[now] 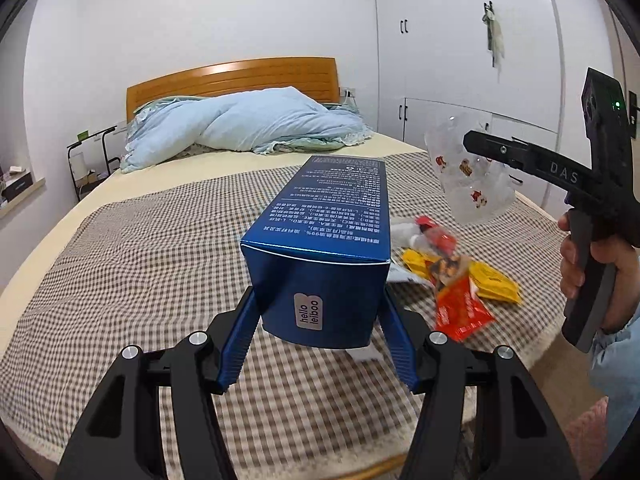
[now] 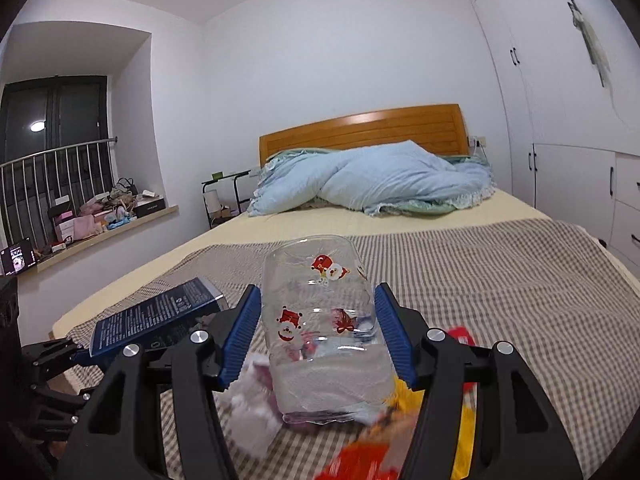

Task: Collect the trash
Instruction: 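Lift the bottle and box off the bed with both grippers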

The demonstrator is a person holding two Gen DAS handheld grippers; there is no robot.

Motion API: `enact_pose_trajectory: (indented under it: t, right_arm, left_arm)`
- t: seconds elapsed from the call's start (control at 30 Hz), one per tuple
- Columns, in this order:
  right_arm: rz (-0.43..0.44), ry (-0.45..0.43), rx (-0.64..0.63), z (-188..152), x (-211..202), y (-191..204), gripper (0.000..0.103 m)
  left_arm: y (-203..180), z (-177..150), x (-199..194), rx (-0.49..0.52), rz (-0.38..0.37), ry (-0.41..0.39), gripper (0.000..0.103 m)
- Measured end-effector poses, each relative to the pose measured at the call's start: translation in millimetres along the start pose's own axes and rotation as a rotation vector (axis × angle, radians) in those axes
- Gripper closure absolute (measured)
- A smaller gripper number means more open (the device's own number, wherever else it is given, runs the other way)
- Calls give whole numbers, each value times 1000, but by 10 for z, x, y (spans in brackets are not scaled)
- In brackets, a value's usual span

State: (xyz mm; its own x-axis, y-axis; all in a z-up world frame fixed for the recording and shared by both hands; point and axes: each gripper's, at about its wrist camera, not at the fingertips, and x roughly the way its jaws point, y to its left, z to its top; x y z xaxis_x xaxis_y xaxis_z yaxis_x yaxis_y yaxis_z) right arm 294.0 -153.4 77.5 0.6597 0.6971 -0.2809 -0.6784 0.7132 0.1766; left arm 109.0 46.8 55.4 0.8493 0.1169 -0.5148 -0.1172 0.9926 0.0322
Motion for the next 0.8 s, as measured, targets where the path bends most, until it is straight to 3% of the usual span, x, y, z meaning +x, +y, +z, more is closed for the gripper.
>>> enact_pose_trajectory:
  t: [0.13, 0.27, 0.43, 0.67, 0.73, 0.8]
  right_arm:
    - [14, 68, 29, -165, -92, 0, 46]
    - [41, 190, 41, -478, -56, 96, 46]
    - [23, 352, 16, -908, 266, 311, 46]
    - [-43, 379, -59, -1192, 526, 517, 44]
    - [-52, 368, -64, -1259, 496, 519, 35]
    - [-44, 335, -62, -1325, 392, 530, 33]
  left_arm:
    - [-72, -146, -127, 13, 1, 10, 46]
    - [-49, -352, -179, 10, 14, 41, 46]
    - [58, -561, -125, -8, 36, 92, 46]
    - [153, -747, -53, -23, 49, 131, 46]
    - [184, -769, -50, -29, 49, 133, 46]
    - [207, -771, -55, -32, 47, 130, 46]
